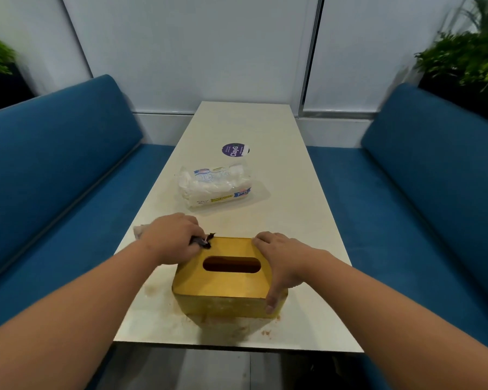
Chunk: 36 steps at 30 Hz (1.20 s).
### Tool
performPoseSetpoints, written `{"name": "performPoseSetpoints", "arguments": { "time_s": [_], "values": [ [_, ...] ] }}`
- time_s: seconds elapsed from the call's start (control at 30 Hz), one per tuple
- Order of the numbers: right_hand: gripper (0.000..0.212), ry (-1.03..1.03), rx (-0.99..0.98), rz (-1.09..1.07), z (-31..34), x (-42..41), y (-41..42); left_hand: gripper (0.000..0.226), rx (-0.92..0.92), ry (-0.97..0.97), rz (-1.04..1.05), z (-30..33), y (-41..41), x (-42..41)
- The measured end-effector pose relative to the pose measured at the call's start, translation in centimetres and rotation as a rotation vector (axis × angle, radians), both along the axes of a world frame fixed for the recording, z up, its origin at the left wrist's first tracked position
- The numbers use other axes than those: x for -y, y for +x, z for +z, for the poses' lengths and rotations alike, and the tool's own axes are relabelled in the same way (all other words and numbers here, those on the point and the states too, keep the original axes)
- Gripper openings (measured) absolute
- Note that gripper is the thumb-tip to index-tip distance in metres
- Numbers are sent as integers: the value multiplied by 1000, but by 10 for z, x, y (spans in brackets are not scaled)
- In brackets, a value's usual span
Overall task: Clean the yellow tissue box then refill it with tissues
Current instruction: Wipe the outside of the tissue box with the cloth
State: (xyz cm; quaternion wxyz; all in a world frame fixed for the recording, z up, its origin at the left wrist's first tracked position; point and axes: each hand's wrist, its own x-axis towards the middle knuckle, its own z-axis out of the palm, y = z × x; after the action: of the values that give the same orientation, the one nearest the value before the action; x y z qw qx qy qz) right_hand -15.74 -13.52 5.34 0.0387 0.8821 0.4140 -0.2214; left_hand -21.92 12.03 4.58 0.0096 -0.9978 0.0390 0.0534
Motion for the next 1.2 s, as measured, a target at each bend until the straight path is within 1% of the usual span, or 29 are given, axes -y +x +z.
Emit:
{"name": "performPoseSetpoints", "arguments": {
  "time_s": [0.1,0.2,0.27,0.33,0.4,0.5,0.6,0.7,0.8,0.83,0.87,0.9,0.97,1.03,1.07,1.13,1.2],
  "values": [
    [141,-8,17,7,2,-2,-1,34,59,-50,-90,-3,5,40],
    [139,-5,35,13,1,-3,-2,34,66,-58,-188,-7,17,74],
    [140,-6,32,13,2,-3,-2,34,40,-63,-170,-5,16,58],
    [140,-12,21,9,2,-2,-1,33,16,-56,-79,-4,8,30],
    [140,-14,14,5,2,-2,-2,33,40,-23,-22,-6,1,15],
    [140,-18,21,2,3,-4,-3,33,61,-47,-87,-4,8,45],
    [140,-19,32,2,3,-5,-2,34,38,-47,-168,-4,15,69],
    [143,-23,24,7,1,-3,-1,31,2,-84,-93,0,8,35],
    [142,-43,33,16,0,-2,0,29,-63,-60,61,7,-12,-8],
    [141,-55,51,25,1,-2,0,28,-68,-92,137,8,-20,-16],
    [139,-55,73,35,2,-3,0,25,-50,-170,237,8,-28,-21],
    [136,-31,91,40,3,-5,-2,21,-12,-295,357,7,-37,-23],
    [128,98,95,33,4,-15,-11,13,114,-620,614,0,-53,-20],
    [112,222,41,39,4,-31,-25,9,200,-954,810,-12,-69,-10],
    [103,236,26,69,3,-39,-32,9,214,-1073,870,-19,-76,-6],
    [90,192,53,133,0,-51,-41,6,208,-1200,923,-32,-87,0],
    [82,134,38,125,-1,-56,-44,10,206,-1250,932,-42,-93,7]
  ]
}}
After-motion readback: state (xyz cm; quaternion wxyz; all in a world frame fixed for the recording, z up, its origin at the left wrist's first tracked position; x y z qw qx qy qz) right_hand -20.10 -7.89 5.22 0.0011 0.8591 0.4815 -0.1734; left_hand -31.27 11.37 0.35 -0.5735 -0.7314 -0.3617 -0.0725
